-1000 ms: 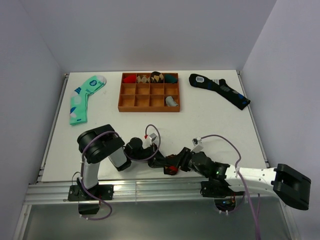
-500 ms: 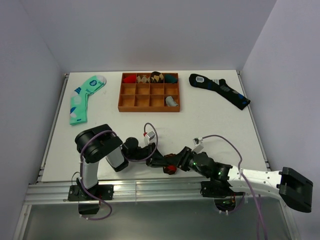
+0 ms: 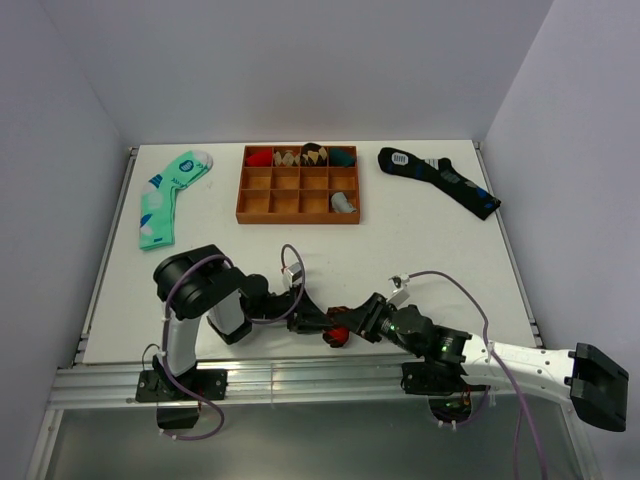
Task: Roll the socks
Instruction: Roll the sock at the center of the board.
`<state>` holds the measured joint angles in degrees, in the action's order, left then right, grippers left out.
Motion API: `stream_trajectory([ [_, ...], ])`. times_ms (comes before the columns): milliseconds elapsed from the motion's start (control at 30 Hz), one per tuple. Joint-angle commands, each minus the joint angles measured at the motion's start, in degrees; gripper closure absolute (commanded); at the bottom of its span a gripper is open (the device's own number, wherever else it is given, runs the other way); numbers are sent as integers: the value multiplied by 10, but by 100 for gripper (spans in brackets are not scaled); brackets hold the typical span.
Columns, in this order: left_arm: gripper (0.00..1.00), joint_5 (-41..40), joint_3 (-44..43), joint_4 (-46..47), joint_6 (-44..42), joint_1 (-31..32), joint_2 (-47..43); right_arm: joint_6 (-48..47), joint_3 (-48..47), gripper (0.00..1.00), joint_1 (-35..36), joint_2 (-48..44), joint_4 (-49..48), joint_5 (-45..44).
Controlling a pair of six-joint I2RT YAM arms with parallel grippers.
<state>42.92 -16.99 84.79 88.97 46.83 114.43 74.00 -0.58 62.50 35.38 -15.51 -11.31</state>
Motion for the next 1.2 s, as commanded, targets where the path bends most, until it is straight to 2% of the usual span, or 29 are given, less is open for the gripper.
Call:
stream_trajectory([
  [0,68,24,37,217,-11,-10,24,37,93,100,-4,-28,-155,-61],
  [233,67,20,45,159,-42,-26,-14,32,74,100,-4,-26,-85,-74],
  [467,68,14,29,76,-76,-26,-37,48,100,100,-4,12,-104,-79],
  [633,71,-6,14,-22,-113,-26,-62,55,103,100,-4,46,-97,-78],
  [1000,93,-122,-64,-408,-253,-11,-141,55,99,100,-4,51,-46,-68],
  [1100,96,-143,-79,-455,-268,0,-145,58,95,95,-4,61,-43,-58],
  [1167,98,-155,-91,-480,-276,9,-141,62,96,87,-4,67,-42,-50],
])
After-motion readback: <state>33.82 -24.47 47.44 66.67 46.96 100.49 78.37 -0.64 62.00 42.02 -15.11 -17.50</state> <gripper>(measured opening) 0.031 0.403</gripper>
